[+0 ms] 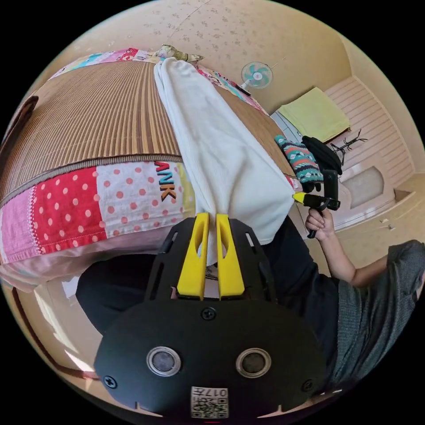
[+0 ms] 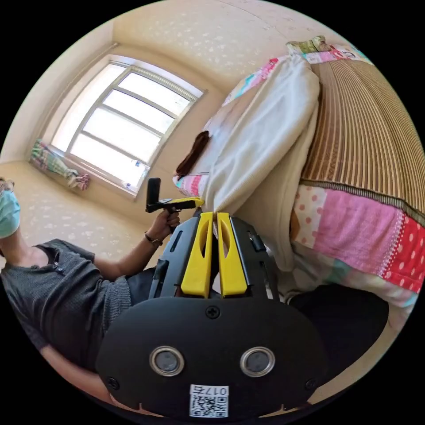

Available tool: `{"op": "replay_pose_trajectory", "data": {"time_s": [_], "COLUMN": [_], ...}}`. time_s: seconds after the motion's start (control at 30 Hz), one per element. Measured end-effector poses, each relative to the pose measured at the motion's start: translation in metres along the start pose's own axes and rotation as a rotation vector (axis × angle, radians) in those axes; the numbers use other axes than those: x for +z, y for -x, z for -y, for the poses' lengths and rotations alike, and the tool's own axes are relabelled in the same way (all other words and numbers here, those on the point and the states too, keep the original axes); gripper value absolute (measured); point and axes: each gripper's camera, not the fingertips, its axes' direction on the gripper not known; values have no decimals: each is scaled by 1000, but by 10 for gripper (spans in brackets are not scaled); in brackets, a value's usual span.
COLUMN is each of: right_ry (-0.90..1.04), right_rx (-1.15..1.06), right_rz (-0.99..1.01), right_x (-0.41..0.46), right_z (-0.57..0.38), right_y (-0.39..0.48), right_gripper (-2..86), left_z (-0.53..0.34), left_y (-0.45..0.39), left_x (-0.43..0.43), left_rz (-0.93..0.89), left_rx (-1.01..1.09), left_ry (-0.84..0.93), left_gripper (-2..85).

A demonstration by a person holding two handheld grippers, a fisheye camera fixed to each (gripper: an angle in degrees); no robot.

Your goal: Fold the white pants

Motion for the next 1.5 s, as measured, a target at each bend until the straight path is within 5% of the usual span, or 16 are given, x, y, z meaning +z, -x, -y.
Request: {"op": "replay_pose_trajectory", "data": {"time_s": [0.1, 0.3, 0.57, 0.77, 1.0, 1.2, 1.5], "right_ry": [-91, 262, 190, 211, 268, 388, 67], "right_rx": [-25, 158, 275, 360, 341, 40, -630], "right_rz": [100, -351, -516, -317, -228, -118, 584], "right_x": [-33, 42, 45, 54, 99, 73, -91], "right_z": [-10, -16, -10, -12, -13, -12, -11], "right_y": [-2, -24, -9, -44, -52, 10, 156], "right_gripper": [23, 25, 90, 145, 126, 36, 24], "left_z": [-17, -25, -30, -10, -7, -13, -20], "left_y": [2, -4, -35, -5, -3, -20, -122], "left_x": [-3, 60, 35, 80, 120, 70, -105], "left_rz": [-98, 142, 275, 89, 160, -82, -817], "left_rx": [-12, -112, -70, -87, -63, 116, 705], "left_ry": [-42, 111, 7, 224, 331, 351, -74], "left_gripper": [35, 39, 100, 125, 107, 52, 53]}}
